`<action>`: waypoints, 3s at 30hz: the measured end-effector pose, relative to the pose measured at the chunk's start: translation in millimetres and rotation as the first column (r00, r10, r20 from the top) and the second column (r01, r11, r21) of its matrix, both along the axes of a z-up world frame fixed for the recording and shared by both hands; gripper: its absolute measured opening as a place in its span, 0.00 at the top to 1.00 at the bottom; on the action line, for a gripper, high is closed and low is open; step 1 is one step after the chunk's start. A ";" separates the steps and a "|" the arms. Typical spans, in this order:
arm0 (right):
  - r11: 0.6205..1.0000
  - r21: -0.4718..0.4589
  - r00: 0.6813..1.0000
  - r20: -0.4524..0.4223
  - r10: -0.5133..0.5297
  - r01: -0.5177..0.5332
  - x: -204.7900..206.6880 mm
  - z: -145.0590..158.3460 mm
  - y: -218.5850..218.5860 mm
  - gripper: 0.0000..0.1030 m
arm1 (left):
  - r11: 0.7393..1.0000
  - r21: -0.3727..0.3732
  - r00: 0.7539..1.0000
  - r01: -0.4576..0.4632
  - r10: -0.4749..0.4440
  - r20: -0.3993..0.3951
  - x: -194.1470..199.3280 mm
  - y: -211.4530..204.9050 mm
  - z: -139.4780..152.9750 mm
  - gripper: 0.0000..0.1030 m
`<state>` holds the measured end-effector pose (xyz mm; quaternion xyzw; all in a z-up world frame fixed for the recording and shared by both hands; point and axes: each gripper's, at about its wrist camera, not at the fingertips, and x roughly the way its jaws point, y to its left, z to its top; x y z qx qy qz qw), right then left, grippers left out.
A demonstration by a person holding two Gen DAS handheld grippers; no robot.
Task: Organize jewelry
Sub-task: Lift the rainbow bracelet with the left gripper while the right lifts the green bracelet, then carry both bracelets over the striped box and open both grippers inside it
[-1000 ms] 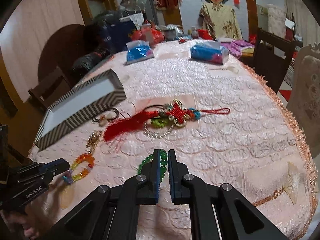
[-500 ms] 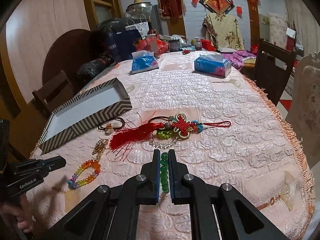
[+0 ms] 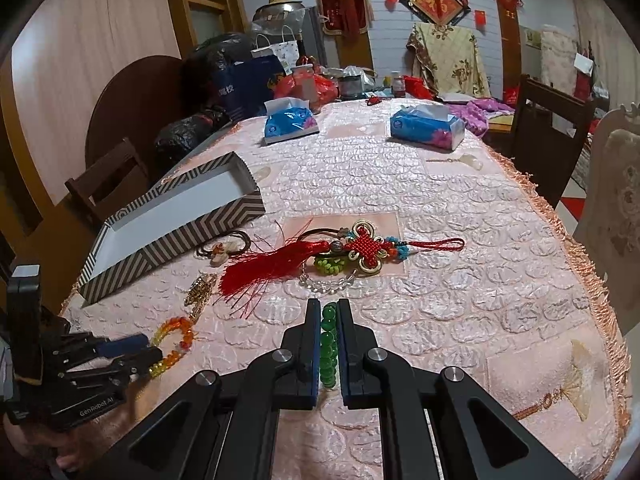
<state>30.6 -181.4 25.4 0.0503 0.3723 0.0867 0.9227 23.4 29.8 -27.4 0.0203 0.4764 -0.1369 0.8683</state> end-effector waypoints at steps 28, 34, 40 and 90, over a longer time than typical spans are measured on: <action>1.000 0.023 1.000 -0.004 0.022 -0.021 9.8 19.1 3.2 0.94 | 0.994 -0.100 0.985 -0.041 0.057 0.165 11.8 28.0 73.4 0.93; 0.997 0.024 0.998 -0.003 0.067 -0.067 32.3 34.6 17.7 0.94 | 0.991 -0.117 0.976 -0.071 0.093 0.197 28.9 47.4 88.7 0.93; 0.993 0.017 0.993 -0.012 0.119 -0.119 63.8 40.4 38.9 0.94 | 0.985 -0.110 0.958 -0.129 0.153 0.245 54.1 75.4 105.6 0.93; 0.929 0.264 0.918 -0.233 0.321 -0.258 186.4 -32.4 160.9 0.93 | 0.917 -0.068 0.909 -0.393 0.399 0.123 29.7 163.2 20.2 0.60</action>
